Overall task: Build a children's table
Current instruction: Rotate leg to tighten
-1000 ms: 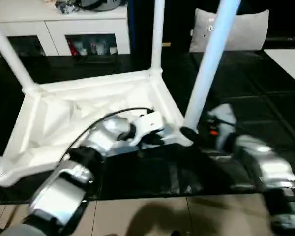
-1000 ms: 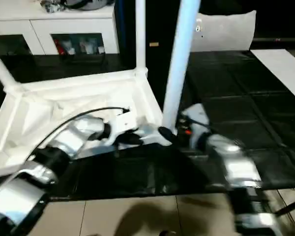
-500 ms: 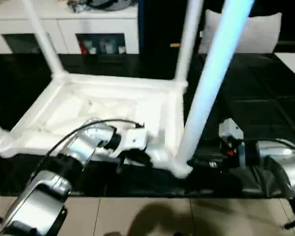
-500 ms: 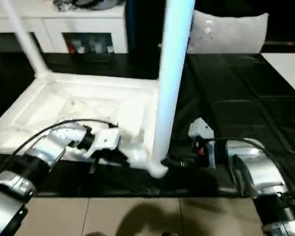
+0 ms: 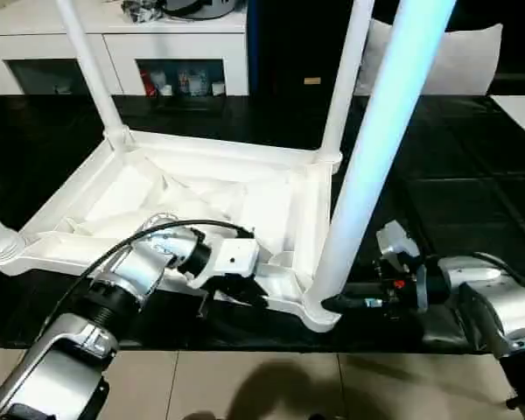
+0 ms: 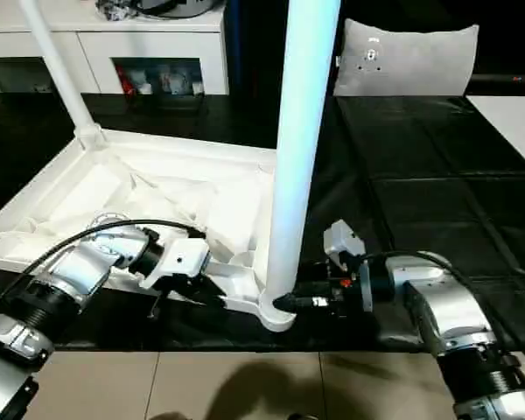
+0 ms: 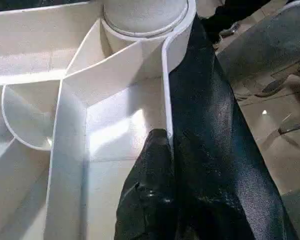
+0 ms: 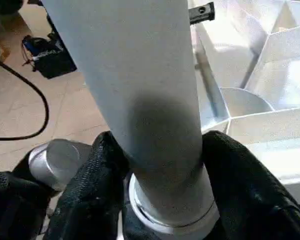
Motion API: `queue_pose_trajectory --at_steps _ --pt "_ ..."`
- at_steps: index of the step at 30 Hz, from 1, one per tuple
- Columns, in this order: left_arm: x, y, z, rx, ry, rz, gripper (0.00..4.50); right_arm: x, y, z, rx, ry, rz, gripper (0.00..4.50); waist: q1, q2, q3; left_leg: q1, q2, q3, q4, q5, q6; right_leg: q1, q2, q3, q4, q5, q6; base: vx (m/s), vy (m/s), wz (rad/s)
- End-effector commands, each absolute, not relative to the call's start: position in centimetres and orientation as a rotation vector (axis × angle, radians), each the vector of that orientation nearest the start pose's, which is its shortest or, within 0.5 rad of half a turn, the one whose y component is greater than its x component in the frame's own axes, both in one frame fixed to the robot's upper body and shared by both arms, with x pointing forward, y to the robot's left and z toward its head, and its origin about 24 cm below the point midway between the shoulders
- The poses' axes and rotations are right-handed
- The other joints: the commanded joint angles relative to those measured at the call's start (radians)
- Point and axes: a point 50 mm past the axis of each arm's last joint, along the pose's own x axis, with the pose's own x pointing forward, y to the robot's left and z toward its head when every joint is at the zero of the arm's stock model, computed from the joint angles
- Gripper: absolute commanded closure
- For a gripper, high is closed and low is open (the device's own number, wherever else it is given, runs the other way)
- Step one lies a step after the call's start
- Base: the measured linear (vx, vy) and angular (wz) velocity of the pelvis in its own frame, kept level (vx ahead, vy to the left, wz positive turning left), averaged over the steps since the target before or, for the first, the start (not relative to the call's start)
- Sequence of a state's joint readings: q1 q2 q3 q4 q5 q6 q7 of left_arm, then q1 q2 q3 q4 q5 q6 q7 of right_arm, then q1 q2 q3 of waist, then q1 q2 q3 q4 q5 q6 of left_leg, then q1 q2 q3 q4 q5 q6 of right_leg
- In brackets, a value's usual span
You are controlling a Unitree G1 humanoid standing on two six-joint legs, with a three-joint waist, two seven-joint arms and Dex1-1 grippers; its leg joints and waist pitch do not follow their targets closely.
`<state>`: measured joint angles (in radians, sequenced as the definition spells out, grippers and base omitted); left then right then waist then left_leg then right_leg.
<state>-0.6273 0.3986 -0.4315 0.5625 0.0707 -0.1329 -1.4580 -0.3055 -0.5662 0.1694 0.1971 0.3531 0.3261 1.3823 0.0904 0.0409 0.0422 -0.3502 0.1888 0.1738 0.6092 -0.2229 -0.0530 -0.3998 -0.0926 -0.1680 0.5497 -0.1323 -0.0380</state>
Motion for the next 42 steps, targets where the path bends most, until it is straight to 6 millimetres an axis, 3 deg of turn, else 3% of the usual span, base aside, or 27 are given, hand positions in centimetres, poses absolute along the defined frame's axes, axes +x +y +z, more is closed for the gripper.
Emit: queue_pose_trajectory --at_steps 1,6,10,13,15,16,17,18,19,22,23,24,28,30,31,35,39,41,42 --pt "29.1 10.3 5.9 0.678 0.374 -1.835 4.50 26.0 -17.4 6.9 -0.022 0.394 1.460 2.39 -0.001 -0.018 -0.070 0.001 0.055 -0.014 -0.070 -0.103 0.089 0.061 -0.078 0.067 -0.059 -0.377 -0.093 0.000 0.000 0.00" --pt "29.1 9.9 5.8 0.627 0.387 -1.806 4.50 25.6 -16.7 6.9 0.030 0.373 1.454 2.49 -0.001 -0.019 -0.069 0.000 0.055 -0.014 -0.071 -0.099 0.085 0.062 -0.078 0.068 -0.061 -0.387 -0.085 0.000 0.000 0.00" --pt "29.9 9.0 5.6 0.581 0.436 -1.703 4.50 26.1 -15.8 6.5 0.025 0.360 1.317 2.52 -0.007 -0.018 -0.065 0.002 0.052 -0.014 -0.073 -0.117 0.072 0.059 -0.077 0.066 -0.068 -0.421 -0.078 0.000 0.000 0.00" --pt "31.5 7.4 5.9 0.546 0.423 -1.552 4.50 27.8 -15.0 5.7 -0.002 0.382 1.085 2.54 -0.019 -0.020 -0.056 0.012 0.029 -0.010 -0.066 -0.170 0.038 0.051 -0.070 0.048 -0.101 -0.577 -0.015 -0.017 -0.001 -0.01" --pt "32.4 6.6 6.0 0.549 0.411 -1.469 4.50 28.8 -14.7 5.4 0.022 0.399 0.954 2.56 -0.039 -0.016 -0.057 0.016 0.024 -0.017 -0.059 -0.206 0.021 0.052 -0.068 0.026 -0.117 -0.630 0.026 -0.025 -0.002 -0.01" --pt "32.9 6.2 6.2 0.550 0.409 -1.421 4.50 29.3 -14.6 5.3 0.025 0.403 0.893 2.56 -0.045 -0.004 -0.060 0.015 0.027 -0.021 -0.061 -0.212 0.022 0.058 -0.072 0.025 -0.115 -0.606 0.025 0.000 0.000 0.00" --pt "33.7 5.6 6.5 0.552 0.399 -1.349 4.50 30.2 -14.2 5.3 0.026 0.395 0.773 2.58 -0.060 -0.005 -0.059 0.005 0.036 -0.026 -0.065 -0.225 0.027 0.060 -0.066 0.020 -0.115 -0.567 0.024 0.000 0.000 0.00" --pt "33.9 5.4 6.6 0.554 0.394 -1.333 4.50 30.4 -14.0 5.3 0.027 0.391 0.738 2.58 -0.074 -0.007 -0.059 0.013 0.034 -0.028 -0.062 -0.266 0.021 0.057 -0.068 0.013 -0.122 -0.576 0.026 0.000 0.000 0.00" --pt "34.1 5.1 6.8 0.537 0.385 -1.310 4.50 30.8 -13.9 5.4 0.052 0.389 0.677 2.58 -0.084 -0.003 -0.057 0.013 0.030 -0.029 -0.060 -0.288 0.026 0.059 -0.069 0.009 -0.127 -0.589 0.035 0.000 0.000 0.00" --pt "34.4 4.8 7.0 0.518 0.372 -1.289 4.50 31.0 -13.7 5.5 0.081 0.377 0.632 2.58 -0.103 0.001 -0.057 0.014 0.033 -0.033 -0.064 -0.308 0.036 0.061 -0.072 0.006 -0.130 -0.570 0.023 0.000 0.000 0.00" --pt "34.5 4.7 7.1 0.519 0.367 -1.277 4.50 31.1 -13.5 5.6 0.083 0.361 0.619 2.23 -0.106 0.002 -0.059 0.010 0.035 -0.036 -0.067 -0.308 0.039 0.067 -0.073 0.009 -0.126 -0.550 0.020 0.000 0.000 0.00" --pt "34.6 4.8 7.1 0.528 0.363 -1.275 4.50 30.9 -13.4 5.6 0.080 0.360 0.619 1.89 -0.111 0.001 -0.060 0.010 0.037 -0.036 -0.069 -0.304 0.043 0.064 -0.075 0.016 -0.122 -0.528 0.007 0.000 0.000 0.00" --pt "34.6 5.2 6.8 0.553 0.353 -1.286 4.50 30.4 -13.6 5.5 0.064 0.361 0.614 1.77 -0.105 -0.005 -0.064 0.000 0.039 -0.034 -0.072 -0.238 0.061 0.070 -0.081 0.036 -0.103 -0.451 -0.043 0.000 0.000 0.00" --pt "34.6 5.5 6.7 0.569 0.349 -1.280 4.50 30.1 -14.1 5.6 0.051 0.343 0.602 1.49 -0.098 -0.004 -0.066 0.001 0.042 -0.031 -0.072 -0.207 0.070 0.069 -0.083 0.044 -0.093 -0.414 -0.069 0.000 0.000 0.00" --pt "34.7 5.9 6.5 0.593 0.351 -1.269 4.50 29.8 -14.6 5.8 0.043 0.319 0.578 1.49 -0.094 -0.011 -0.065 -0.003 0.042 -0.029 -0.072 -0.198 0.073 0.071 -0.084 0.047 -0.091 -0.414 -0.073 0.000 0.000 0.00" --pt "34.8 6.5 6.6 0.599 0.299 -1.265 4.50 28.2 -16.2 5.9 0.058 0.319 0.585 1.23 -0.067 -0.012 -0.065 0.005 0.041 -0.023 -0.072 -0.156 0.083 0.067 -0.083 0.053 -0.091 -0.428 -0.056 0.000 0.000 0.00" --pt "34.9 6.6 7.1 0.524 0.243 -1.238 4.50 27.0 -16.9 6.0 0.062 0.324 0.612 0.84 -0.049 -0.008 -0.074 -0.006 0.043 -0.023 -0.071 -0.092 0.099 0.076 -0.081 0.057 -0.071 -0.328 -0.075 0.000 0.000 0.00" --pt "34.7 6.6 7.3 0.477 0.237 -1.257 4.07 26.7 -17.0 6.2 0.061 0.313 0.621 0.69 -0.044 -0.004 -0.078 -0.009 0.045 -0.025 -0.069 -0.062 0.109 0.074 -0.083 0.060 -0.060 -0.272 -0.098 0.000 0.000 0.00" --pt "34.6 6.6 7.5 0.451 0.233 -1.274 4.07 26.5 -17.0 6.3 0.060 0.306 0.625 0.69 -0.043 -0.007 -0.080 -0.011 0.046 -0.024 -0.067 -0.050 0.114 0.074 -0.082 0.063 -0.054 -0.234 -0.111 0.000 0.000 0.00"
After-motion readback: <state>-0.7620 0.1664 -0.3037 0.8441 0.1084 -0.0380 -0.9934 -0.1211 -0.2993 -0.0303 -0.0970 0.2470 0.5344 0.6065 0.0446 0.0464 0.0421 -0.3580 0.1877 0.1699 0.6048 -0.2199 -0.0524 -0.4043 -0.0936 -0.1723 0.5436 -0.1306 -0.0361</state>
